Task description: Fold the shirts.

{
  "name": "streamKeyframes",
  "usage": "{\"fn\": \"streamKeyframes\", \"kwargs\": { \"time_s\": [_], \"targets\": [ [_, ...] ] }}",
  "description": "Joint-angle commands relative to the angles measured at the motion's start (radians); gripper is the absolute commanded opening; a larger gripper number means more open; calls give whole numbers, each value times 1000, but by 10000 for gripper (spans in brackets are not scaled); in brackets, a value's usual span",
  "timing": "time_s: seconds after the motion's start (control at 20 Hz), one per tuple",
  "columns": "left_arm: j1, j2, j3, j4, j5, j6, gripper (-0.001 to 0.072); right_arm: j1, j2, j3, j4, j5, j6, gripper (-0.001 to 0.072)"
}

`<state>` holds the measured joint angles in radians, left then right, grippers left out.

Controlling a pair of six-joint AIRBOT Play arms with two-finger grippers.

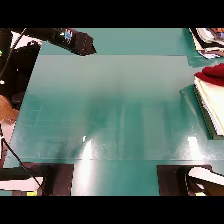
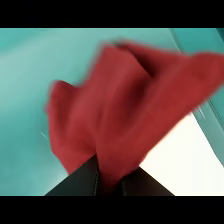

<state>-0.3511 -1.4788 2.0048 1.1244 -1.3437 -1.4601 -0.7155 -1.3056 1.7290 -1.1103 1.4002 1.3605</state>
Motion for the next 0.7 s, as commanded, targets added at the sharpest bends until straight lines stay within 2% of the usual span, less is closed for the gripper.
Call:
{"fn": "streamKeyframes", "kwargs": {
  "time_s": [0.0,0.1,0.15,0.2,0.3,0.35,0.5,0.65],
  "targets": [
    [0,0,0,1,-3,5,29,-107,108,-213,-71,22,12,22],
    [0,0,0,0,-3,14,29,-165,150,-333,-71,22,12,27],
    [0,0,0,0,-4,19,29,-189,167,-386,-71,20,12,62],
    [0,0,0,0,-8,21,29,-210,176,-425,-70,16,12,162],
    [0,0,0,0,-19,27,29,-245,187,-481,-68,15,12,425],
    [0,0,0,0,-25,28,29,-257,186,-483,-68,27,12,475],
    [0,0,0,0,-36,28,28,-262,187,-410,-25,26,12,475],
    [0,0,0,0,-32,28,29,-178,187,-312,165,-10,12,473]
  ]
}}
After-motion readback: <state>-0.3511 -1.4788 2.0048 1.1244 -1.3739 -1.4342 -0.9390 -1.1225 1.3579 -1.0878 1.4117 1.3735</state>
